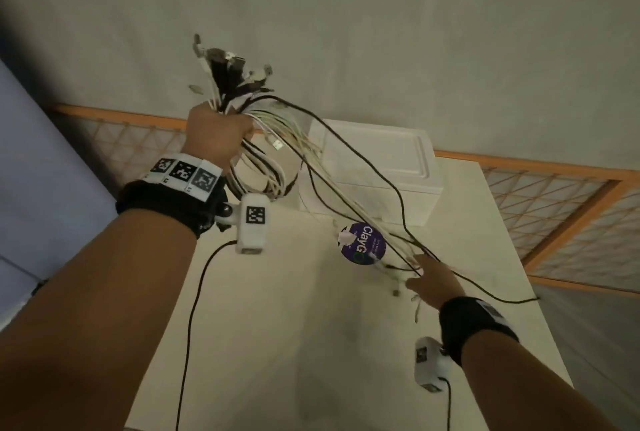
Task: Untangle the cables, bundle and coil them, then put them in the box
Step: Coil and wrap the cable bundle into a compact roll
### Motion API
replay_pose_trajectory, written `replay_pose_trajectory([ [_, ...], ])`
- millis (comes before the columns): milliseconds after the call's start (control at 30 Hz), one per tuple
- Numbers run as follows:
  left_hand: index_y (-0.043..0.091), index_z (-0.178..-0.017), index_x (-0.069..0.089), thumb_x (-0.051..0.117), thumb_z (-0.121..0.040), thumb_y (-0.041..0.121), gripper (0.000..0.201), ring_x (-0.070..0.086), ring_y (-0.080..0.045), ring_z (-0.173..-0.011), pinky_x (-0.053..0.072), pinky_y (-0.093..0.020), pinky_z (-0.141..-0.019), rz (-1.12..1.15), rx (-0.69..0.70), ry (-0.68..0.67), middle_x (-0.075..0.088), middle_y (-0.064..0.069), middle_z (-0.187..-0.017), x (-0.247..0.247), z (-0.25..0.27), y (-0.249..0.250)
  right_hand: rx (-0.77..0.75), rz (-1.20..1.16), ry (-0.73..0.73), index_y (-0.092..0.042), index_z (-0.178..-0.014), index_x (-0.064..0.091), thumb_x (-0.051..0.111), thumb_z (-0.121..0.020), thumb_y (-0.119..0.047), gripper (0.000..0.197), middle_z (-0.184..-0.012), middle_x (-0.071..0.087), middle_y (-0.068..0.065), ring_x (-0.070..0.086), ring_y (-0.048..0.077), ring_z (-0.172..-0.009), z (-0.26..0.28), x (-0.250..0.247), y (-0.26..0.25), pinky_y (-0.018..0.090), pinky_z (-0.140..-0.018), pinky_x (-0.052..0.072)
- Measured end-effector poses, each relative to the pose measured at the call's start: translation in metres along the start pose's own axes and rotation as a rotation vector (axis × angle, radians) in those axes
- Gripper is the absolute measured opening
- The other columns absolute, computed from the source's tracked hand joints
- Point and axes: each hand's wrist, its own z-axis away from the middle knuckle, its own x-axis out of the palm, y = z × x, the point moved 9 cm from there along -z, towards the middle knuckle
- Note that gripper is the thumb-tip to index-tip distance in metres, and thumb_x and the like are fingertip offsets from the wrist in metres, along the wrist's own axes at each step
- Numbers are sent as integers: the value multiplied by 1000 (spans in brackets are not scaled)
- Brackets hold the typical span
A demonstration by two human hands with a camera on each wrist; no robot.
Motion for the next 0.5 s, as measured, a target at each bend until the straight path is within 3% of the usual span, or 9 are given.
replay_pose_trajectory([
  [67,12,-64,59,62,-78,2,17,51,-1,-36,40,-15,-45,-78,-27,24,57,9,-45,-6,-3,-11,43,-96,25,-22,-134,50,71,-77,-15,61,-130,56,6,59,26,-105,4,-16,24,38,-89,51],
  [133,8,-66,58,63,-77,3,14,51,-8,-42,39,-18,-45,-147,-60,21,55,3,-52,-6,-5,-26,128,-286,10,-28,-141,40,74,-78,-18,73,-128,53,5,59,32,-103,7,-29,42,43,-77,55],
  [200,10,-66,55,64,-78,7,16,47,-14,-47,34,-20,-43,-218,-100,21,51,-2,-58,-3,-6,-40,287,-694,-110,-31,-143,33,72,-80,-33,74,-131,50,7,56,39,-108,17,-25,50,45,-75,55],
  [233,10,-68,55,65,-78,8,14,46,-15,-49,33,-21,-45,-242,-116,25,51,-2,-60,-4,-7,-45,304,-896,-175,-30,-140,36,72,-77,-43,73,-132,48,6,53,44,-110,19,-23,53,49,-77,54],
  [267,10,-70,57,65,-78,8,12,47,-16,-51,33,-22,-47,-248,-131,38,51,-3,-61,-8,-8,-50,253,-1136,-262,-26,-133,43,70,-75,-46,67,-133,46,5,50,51,-113,18,-21,49,55,-82,51],
  [333,10,-66,55,65,-78,8,16,49,-20,-56,35,-23,-49,-266,-155,75,52,-4,-63,-18,-11,-57,114,-1474,-330,-11,-120,49,53,-84,-33,42,-136,45,7,43,63,-114,21,-31,35,65,-88,42],
  [367,10,-63,52,65,-78,8,20,48,-21,-56,34,-23,-48,-295,-166,89,50,-5,-62,-22,-10,-60,147,-1481,-256,-5,-118,50,56,-80,-28,45,-133,49,10,50,61,-107,24,-37,35,60,-82,48],
  [433,10,-60,48,64,-79,6,25,47,-18,-50,33,-20,-42,-323,-170,103,47,-5,-60,-24,-9,-64,287,-1248,-79,1,-123,50,63,-83,-21,48,-114,63,14,66,42,-80,23,-43,42,41,-61,58],
  [500,8,-61,47,62,-79,3,23,48,-11,-39,33,-18,-32,-310,-161,106,45,-6,-58,-22,-6,-64,314,-885,45,-5,-134,45,55,-94,-14,43,-87,70,11,63,30,-63,20,-50,41,33,-56,54],
])
